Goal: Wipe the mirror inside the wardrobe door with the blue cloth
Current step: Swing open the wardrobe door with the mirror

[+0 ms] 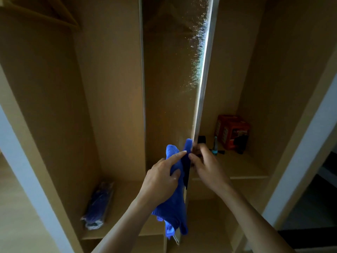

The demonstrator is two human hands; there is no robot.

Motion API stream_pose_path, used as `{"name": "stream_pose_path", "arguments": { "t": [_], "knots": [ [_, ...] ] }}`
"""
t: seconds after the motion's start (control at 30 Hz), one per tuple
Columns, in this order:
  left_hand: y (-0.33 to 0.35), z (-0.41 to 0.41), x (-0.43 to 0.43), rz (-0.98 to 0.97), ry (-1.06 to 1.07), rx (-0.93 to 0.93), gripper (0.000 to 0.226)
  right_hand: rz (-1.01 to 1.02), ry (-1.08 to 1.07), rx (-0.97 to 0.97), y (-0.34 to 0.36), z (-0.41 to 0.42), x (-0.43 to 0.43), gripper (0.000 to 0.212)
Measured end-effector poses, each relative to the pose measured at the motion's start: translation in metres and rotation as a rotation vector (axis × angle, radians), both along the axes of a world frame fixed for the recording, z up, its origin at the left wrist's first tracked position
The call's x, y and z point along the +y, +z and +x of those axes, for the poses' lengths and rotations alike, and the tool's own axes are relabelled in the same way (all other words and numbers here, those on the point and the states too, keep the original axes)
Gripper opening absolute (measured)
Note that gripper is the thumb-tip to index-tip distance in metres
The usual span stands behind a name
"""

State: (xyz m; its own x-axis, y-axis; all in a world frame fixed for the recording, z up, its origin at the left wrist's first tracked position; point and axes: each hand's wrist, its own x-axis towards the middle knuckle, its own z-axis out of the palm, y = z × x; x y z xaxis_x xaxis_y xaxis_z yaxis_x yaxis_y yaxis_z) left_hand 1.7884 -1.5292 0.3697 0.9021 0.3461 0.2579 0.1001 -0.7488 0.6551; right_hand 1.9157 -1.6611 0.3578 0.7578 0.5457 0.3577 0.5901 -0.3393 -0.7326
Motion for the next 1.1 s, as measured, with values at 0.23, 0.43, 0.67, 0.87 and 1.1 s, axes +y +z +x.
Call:
{"name": "stream_pose_path", "arguments": {
  "t": [0.23, 0.43, 0.67, 0.87, 1.1],
  "knots": [
    [-0.001, 0.006, 0.007, -0.023, -0.022, -0.033, 0.057, 0.026, -0.081, 0.069, 0.005, 0.029, -0.015, 0.027],
    [0.003, 0.008, 0.011, -0.025, -0.068, -0.026, 0.061, 0.001, -0.124, 0.119, 0.01, 0.049, -0.018, 0.038],
    [0.004, 0.011, 0.03, -0.217, -0.006, -0.088, 0.088, 0.0, -0.177, 0.019, 0.012, 0.064, -0.019, 0.034],
    [0.016, -0.004, 0.072, -0.252, 0.071, -0.098, 0.081, -0.035, -0.188, -0.001, 0.014, 0.082, -0.015, 0.031],
    [0.015, -0.013, 0.127, -0.144, 0.318, 0.014, 0.051, -0.054, -0.248, 0.035, 0.017, 0.099, -0.002, 0.03]
  ]
}}
